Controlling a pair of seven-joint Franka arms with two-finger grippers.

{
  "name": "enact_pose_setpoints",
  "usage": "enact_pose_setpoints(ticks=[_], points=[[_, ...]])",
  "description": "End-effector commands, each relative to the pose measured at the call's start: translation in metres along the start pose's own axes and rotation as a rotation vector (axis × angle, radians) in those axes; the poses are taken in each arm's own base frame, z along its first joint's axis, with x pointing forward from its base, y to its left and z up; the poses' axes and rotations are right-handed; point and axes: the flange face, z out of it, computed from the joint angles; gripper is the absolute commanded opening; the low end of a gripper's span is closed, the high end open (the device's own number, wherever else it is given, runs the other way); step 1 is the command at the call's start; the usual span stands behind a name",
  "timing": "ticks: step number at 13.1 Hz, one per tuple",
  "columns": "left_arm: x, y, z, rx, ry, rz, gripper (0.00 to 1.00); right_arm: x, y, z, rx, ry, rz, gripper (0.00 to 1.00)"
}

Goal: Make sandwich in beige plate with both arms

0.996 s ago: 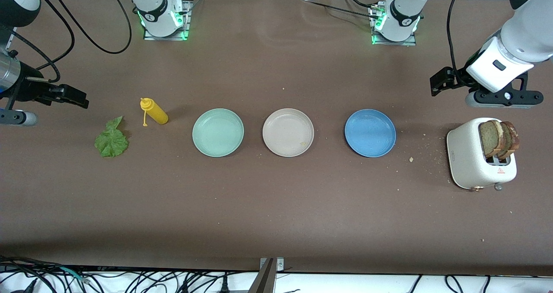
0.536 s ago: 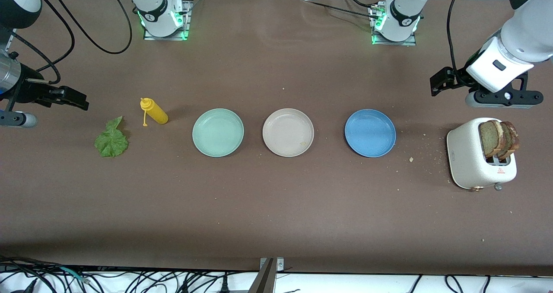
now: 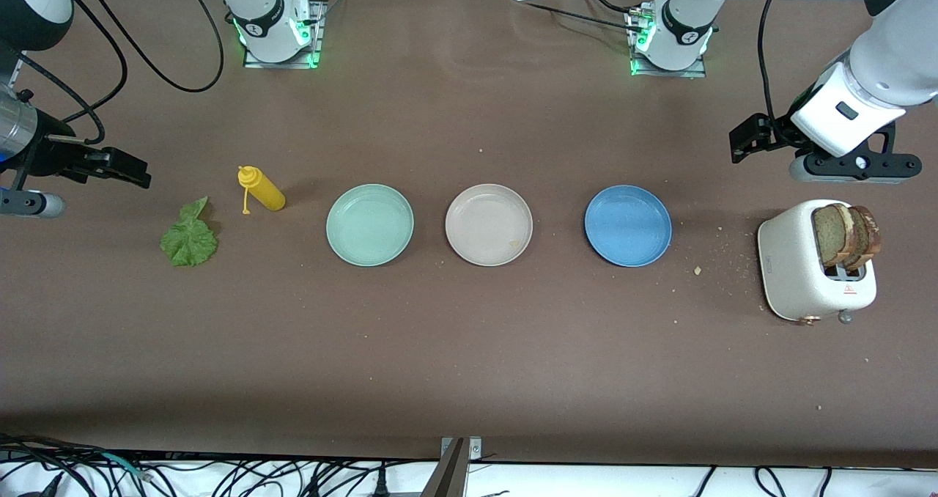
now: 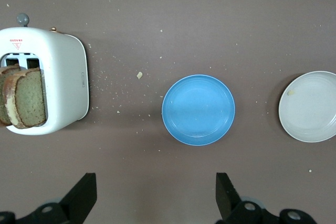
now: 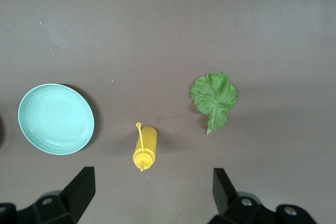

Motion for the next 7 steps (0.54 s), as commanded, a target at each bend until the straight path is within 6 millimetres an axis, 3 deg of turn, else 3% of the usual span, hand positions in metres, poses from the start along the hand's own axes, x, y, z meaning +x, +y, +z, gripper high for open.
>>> enact_pose_setpoints(ticks=[1,7], points=[[0.0014,-0.0021,-0.0064,-0.011,-0.008,-0.001,1.00,0.0014,-0.0024,-0.0014,-0.009,0.009,0.004,0.99],[0.0025,-0.0011,-0.0045,-0.013,-0.013,-0.004,1.00,0.0018,-0.0023,0.0055,-0.016,0.007,0.005,0.99]])
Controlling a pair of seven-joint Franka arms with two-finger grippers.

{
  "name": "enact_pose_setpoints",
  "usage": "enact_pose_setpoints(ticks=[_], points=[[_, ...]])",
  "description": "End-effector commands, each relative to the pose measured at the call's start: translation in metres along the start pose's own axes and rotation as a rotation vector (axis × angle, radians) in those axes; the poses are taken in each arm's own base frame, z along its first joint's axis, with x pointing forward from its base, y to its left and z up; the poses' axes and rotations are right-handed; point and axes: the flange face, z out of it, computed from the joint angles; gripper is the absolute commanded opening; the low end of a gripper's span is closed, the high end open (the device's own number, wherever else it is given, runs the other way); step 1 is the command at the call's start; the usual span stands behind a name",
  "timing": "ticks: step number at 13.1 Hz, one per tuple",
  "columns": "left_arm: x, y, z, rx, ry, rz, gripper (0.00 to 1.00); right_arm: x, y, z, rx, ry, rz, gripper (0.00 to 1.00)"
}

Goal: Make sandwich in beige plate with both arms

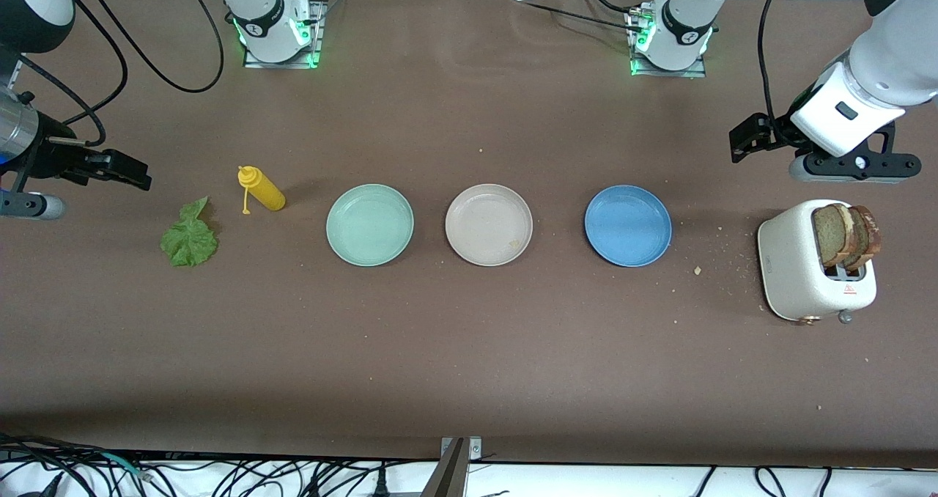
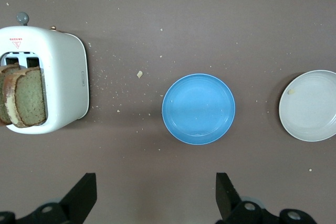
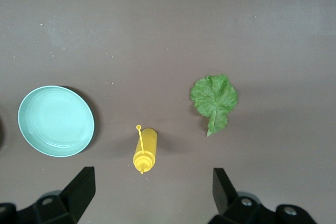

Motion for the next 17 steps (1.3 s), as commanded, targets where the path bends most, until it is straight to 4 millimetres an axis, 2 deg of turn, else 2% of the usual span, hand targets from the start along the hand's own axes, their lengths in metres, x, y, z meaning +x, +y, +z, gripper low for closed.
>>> enact_pose_setpoints(ticks=[1,5,13,14,16,17], points=[[0.003,0.000,-0.004,-0.013,-0.010,-0.003,1.00,0.000,-0.002,0.005,-0.015,0.002,0.005,0.99],[0.003,-0.002,-0.004,-0.013,-0.010,-0.003,1.00,-0.006,-0.003,0.011,-0.017,0.007,0.005,0.99],[0.003,-0.004,-0.003,-0.013,-0.012,-0.001,1.00,-0.001,-0.003,0.007,-0.011,0.034,0.002,0.99],[0.005,-0.008,-0.002,-0.012,-0.010,-0.003,1.00,-0.001,-0.003,0.007,-0.011,0.034,0.002,0.99],[0.020,-0.051,0.016,-0.003,-0.033,-0.050,1.00,-0.001,-0.003,0.007,-0.011,0.034,0.004,0.99],[0.027,-0.063,0.026,0.006,-0.045,-0.060,1.00,-0.001,-0.003,0.007,-0.011,0.034,0.004,0.99]])
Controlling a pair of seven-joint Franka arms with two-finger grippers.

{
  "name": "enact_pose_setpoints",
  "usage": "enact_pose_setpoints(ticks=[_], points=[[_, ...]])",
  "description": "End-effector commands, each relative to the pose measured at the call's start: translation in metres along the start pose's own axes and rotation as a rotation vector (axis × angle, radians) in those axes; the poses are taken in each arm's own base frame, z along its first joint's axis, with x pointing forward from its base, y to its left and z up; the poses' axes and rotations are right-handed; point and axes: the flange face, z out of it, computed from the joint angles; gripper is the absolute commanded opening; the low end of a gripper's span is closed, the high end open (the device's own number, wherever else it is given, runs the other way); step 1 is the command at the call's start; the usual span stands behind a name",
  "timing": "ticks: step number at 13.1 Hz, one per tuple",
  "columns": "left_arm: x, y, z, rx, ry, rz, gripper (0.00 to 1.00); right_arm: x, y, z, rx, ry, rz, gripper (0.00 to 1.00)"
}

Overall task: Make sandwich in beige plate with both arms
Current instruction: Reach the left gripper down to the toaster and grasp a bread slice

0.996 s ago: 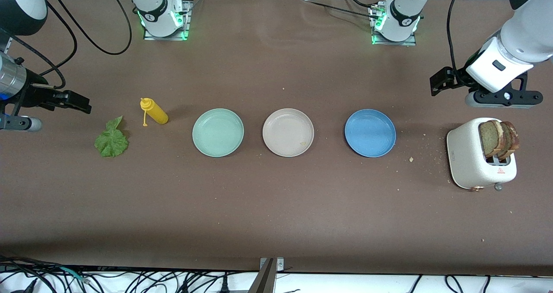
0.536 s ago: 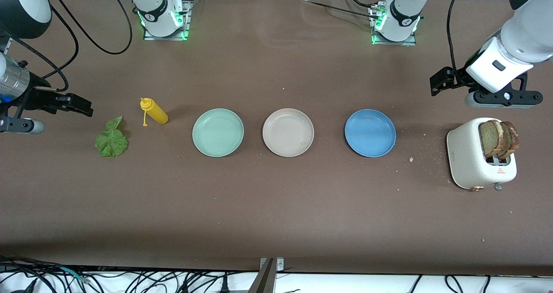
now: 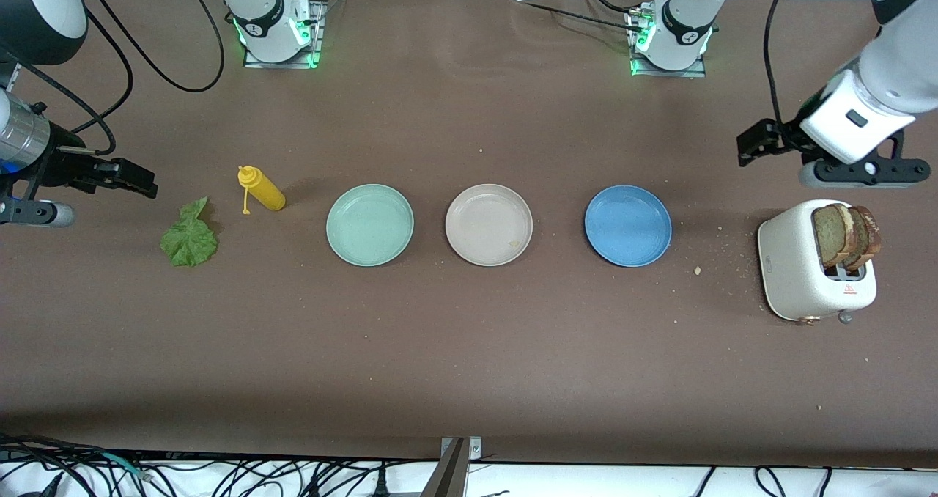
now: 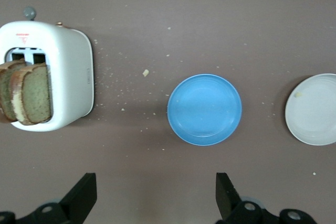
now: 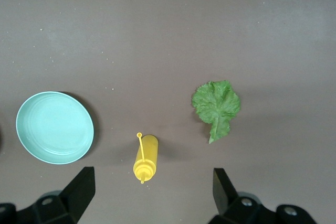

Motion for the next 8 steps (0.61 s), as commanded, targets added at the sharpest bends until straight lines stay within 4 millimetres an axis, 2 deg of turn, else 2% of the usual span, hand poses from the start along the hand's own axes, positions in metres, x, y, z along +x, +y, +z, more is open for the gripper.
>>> enact_pose_setpoints(ticks=[1,2,5,8], points=[[0.025,-0.042,0.021,0.051,-0.021,-0.011,1.00,-0.005,-0.001,-0.005,-0.014,0.014,0.005,0.99],[0.029,-0.058,0.027,0.072,-0.020,-0.011,1.00,-0.005,-0.001,-0.005,-0.014,0.014,0.007,0.99],[0.050,-0.096,0.064,0.099,0.004,0.018,1.00,-0.005,-0.001,-0.005,-0.014,0.014,0.005,0.99],[0.054,-0.141,0.113,0.101,0.067,0.076,1.00,-0.005,0.001,-0.005,-0.012,0.013,0.008,0.99]])
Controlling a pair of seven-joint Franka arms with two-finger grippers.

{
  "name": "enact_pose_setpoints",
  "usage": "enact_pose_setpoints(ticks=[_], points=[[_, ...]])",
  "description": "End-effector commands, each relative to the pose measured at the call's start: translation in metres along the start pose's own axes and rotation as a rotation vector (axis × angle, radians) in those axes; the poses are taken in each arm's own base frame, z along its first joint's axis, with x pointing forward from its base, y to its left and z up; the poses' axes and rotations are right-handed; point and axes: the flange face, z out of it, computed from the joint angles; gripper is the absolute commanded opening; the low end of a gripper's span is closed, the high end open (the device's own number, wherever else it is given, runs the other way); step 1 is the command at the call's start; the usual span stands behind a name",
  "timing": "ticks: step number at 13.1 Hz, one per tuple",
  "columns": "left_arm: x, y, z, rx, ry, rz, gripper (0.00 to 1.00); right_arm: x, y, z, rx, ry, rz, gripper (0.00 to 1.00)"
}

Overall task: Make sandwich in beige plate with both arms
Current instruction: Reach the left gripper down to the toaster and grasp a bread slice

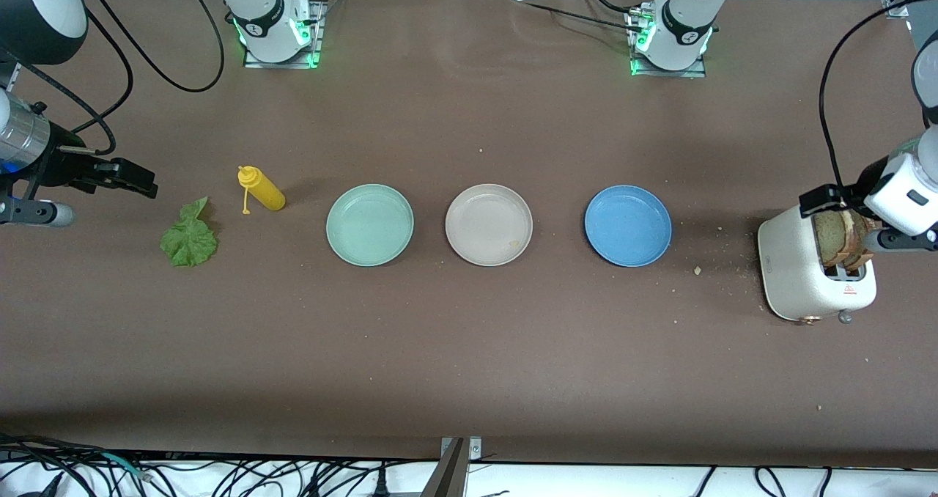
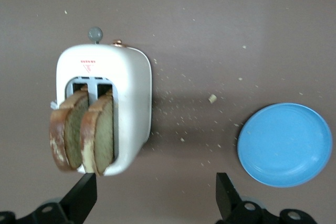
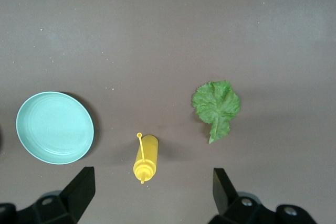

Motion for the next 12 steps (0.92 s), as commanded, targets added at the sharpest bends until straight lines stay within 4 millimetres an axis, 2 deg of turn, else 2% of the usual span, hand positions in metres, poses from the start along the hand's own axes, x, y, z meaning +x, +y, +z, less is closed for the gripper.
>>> enact_pose_setpoints(ticks=[1,3,6,10,11,12], points=[[-0.008,-0.030,0.039,0.027,0.055,0.070,1.00,-0.005,0.001,-0.004,-0.012,0.012,0.008,0.99],[-0.013,-0.052,0.062,0.025,0.066,0.072,1.00,-0.005,0.001,-0.004,-0.012,0.011,0.008,0.99],[-0.025,-0.067,0.092,0.016,0.067,0.055,1.00,-0.006,0.001,-0.004,-0.011,0.008,0.008,1.00],[-0.033,-0.065,0.097,0.005,0.054,0.043,0.98,-0.006,0.000,-0.004,-0.009,0.004,0.008,1.00],[-0.034,-0.065,0.099,0.004,0.052,0.042,0.94,-0.006,0.000,-0.004,-0.009,0.004,0.008,1.00],[-0.033,-0.067,0.102,0.002,0.047,0.038,0.85,-0.007,0.000,-0.003,-0.008,-0.002,0.011,1.00]])
